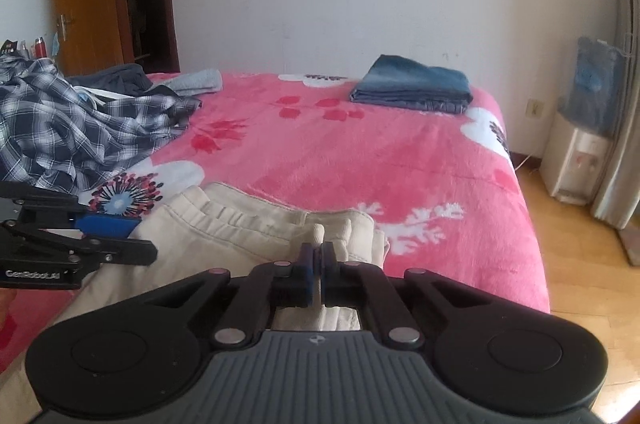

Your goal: Fold clothes

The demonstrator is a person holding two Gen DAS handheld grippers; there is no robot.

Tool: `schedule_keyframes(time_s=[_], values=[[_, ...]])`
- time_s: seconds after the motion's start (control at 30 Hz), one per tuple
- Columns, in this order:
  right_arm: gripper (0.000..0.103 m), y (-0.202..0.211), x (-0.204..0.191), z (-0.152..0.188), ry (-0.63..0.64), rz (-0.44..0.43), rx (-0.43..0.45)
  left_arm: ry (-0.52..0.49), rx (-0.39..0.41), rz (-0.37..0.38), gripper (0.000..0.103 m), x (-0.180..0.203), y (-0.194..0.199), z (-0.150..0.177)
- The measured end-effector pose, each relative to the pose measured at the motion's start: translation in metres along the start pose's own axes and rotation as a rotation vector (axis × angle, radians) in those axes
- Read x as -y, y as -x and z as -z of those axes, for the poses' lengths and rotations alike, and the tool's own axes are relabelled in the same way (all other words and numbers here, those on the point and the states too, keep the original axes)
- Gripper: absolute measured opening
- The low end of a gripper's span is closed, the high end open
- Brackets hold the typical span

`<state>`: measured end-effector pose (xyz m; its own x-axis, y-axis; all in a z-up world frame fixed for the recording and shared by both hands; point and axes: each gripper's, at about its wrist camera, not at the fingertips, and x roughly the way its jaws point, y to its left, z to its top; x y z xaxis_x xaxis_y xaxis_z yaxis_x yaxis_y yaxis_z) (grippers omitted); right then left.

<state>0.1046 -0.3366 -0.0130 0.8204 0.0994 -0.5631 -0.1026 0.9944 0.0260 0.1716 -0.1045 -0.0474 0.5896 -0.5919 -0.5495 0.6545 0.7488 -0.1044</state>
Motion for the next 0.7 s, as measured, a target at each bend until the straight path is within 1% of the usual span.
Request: schedule_keyframes(time_s=[0.1,0.17,0.23,0.37,0.53,0.7], values=[[0.004,-0.006,0.000,0.002,-0.004,-0.009,-0.041,-0.021,0.010,-0.010,0.028,0.002,0.001,-0.001],[0.010,-0.010,0.002,0.002,-0.024,0.007,-0.059,-0.033,0.017,-0.029,0.029,0.003,0.001,-0.003],[0.021,-0.011,0.005,0.002,-0.047,-0.003,-0.059,-0.035,0.034,-0.036,0.032,0.003,0.004,-0.005],[0.022,-0.013,0.005,0.005,-0.055,-0.015,-0.058,-0.039,0.033,-0.008,0.033,0.004,0.003,-0.009],[0.020,-0.009,0.003,0.006,-0.034,-0.019,-0.034,-0.010,0.017,0.035,0.033,0.005,-0.002,-0.006],[0.020,-0.006,0.002,0.006,-0.025,-0.025,-0.007,0.012,0.020,0.043,0.034,0.003,-0.004,-0.005]])
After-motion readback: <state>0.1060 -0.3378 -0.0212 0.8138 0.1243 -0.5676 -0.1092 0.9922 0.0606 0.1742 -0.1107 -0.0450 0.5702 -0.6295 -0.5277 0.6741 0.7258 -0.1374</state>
